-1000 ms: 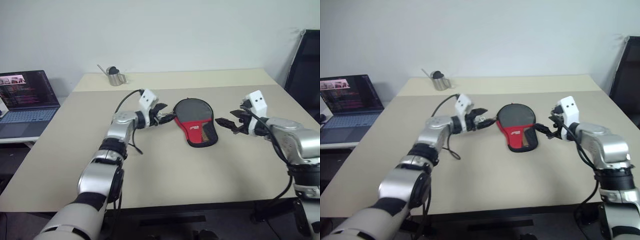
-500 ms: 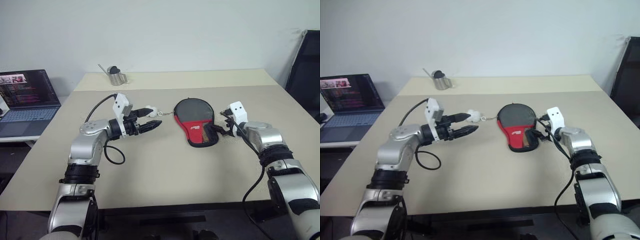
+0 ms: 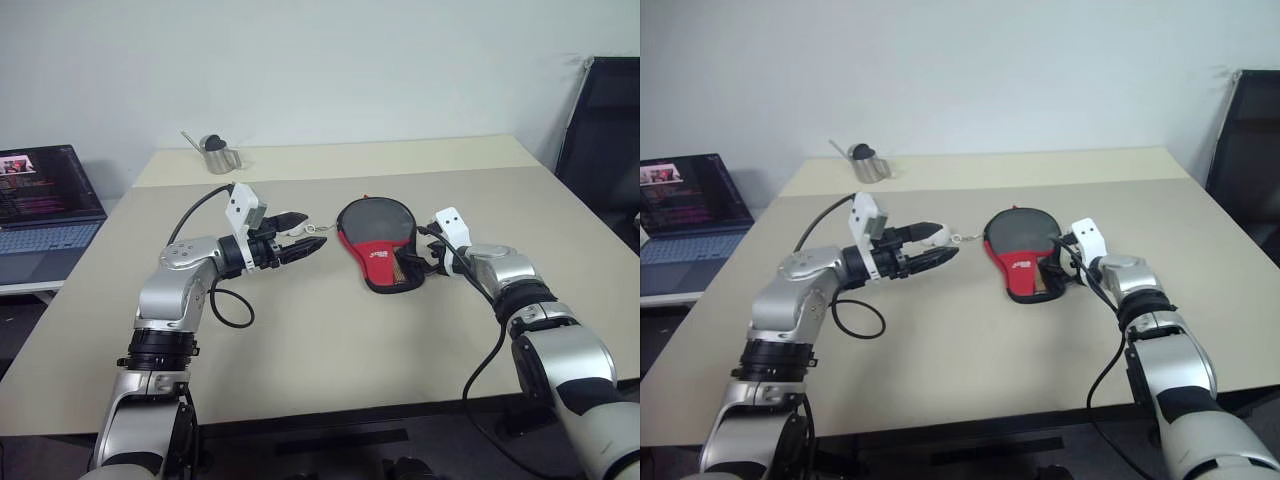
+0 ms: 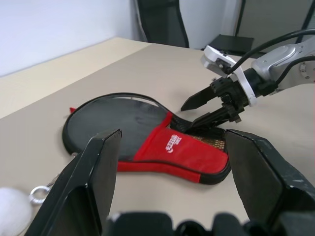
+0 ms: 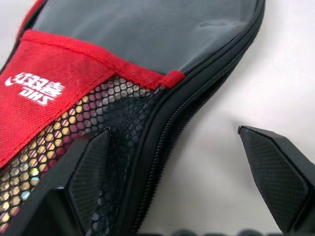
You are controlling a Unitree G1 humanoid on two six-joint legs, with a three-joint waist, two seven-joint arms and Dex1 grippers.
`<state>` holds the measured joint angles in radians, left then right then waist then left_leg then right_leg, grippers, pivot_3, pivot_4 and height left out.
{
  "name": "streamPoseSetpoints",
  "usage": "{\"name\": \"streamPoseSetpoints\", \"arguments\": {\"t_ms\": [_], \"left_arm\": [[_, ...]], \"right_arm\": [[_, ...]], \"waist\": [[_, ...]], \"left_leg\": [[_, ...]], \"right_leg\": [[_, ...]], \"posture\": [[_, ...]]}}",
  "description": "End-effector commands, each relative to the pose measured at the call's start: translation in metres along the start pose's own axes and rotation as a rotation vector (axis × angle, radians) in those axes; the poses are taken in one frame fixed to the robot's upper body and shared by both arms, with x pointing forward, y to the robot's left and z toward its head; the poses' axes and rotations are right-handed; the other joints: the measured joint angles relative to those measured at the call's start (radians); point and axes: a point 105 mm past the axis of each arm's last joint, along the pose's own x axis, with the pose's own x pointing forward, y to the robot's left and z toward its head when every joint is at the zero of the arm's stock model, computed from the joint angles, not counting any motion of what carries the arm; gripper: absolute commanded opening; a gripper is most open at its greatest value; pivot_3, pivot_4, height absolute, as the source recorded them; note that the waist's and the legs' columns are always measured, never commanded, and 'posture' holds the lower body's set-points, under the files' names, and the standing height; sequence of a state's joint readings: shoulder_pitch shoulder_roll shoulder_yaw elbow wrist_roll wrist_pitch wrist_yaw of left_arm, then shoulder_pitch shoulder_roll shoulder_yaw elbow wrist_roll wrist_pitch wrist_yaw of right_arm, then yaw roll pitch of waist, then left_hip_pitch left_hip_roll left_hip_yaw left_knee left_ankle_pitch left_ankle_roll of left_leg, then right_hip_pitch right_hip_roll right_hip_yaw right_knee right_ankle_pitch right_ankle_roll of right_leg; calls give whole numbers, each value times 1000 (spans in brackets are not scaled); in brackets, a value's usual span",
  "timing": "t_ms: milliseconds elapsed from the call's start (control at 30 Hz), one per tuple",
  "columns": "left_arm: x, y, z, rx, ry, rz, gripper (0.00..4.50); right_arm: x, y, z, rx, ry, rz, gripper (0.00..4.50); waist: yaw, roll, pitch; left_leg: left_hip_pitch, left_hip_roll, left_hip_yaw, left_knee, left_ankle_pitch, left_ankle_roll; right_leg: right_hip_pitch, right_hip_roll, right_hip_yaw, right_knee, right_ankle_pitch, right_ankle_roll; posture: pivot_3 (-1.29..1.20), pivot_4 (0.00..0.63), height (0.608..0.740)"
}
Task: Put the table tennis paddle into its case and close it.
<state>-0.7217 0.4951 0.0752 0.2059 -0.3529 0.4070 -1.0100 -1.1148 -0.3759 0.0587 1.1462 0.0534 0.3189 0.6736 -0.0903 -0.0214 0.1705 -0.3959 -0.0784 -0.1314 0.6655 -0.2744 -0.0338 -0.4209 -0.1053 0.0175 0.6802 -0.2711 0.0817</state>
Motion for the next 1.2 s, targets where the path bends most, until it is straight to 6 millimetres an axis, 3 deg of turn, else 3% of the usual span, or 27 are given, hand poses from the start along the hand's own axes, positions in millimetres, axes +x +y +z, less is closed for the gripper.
{"name": "streamPoseSetpoints", "arguments": {"t_ms": [33,133,233,467,633,967,1200], "left_arm": [[1,-1,17,53,-39,-4,3616],[1,-1,17,53,-37,-4,3616],[0,-2,16,53,-36,-2,3616],[-1,-2,11,55,-20,2,3616],[-6,-3,6,50,-3,2,3616],[-50,-15,-30,2,179,-100,3616],[-60,-37,-33,-25,215,-210,3616]], "right_arm": [[7,14,1,-6,19,63,4481],[10,20,2,-3,19,76,4481],[15,27,-1,1,30,83,3932],[23,38,-12,-1,75,84,1492],[27,42,-17,2,94,76,39],[26,62,-10,83,53,197,39],[1,77,-6,119,30,264,39]], "waist": [[-1,0,0],[-3,0,0],[-7,0,0],[-13,0,-2],[-15,0,-3],[-21,0,-3],[-17,0,-3]], "left_leg": [[0,0,0,0,0,0],[1,1,0,0,0,0],[2,2,0,0,1,-1],[6,3,0,-1,2,-3],[7,4,0,-1,3,-4],[11,5,1,-4,2,-4],[10,7,0,-4,2,-5]], "right_leg": [[0,0,0,0,0,0],[0,1,0,0,1,-1],[0,2,1,0,2,-2],[2,4,2,2,3,-5],[2,6,2,2,5,-6],[4,9,5,1,5,-6],[4,10,5,0,5,-7]], "posture": [[0,150,740],[0,150,740],[0,150,740],[0,150,740],[0,150,740],[0,150,740],[0,150,740]]}}
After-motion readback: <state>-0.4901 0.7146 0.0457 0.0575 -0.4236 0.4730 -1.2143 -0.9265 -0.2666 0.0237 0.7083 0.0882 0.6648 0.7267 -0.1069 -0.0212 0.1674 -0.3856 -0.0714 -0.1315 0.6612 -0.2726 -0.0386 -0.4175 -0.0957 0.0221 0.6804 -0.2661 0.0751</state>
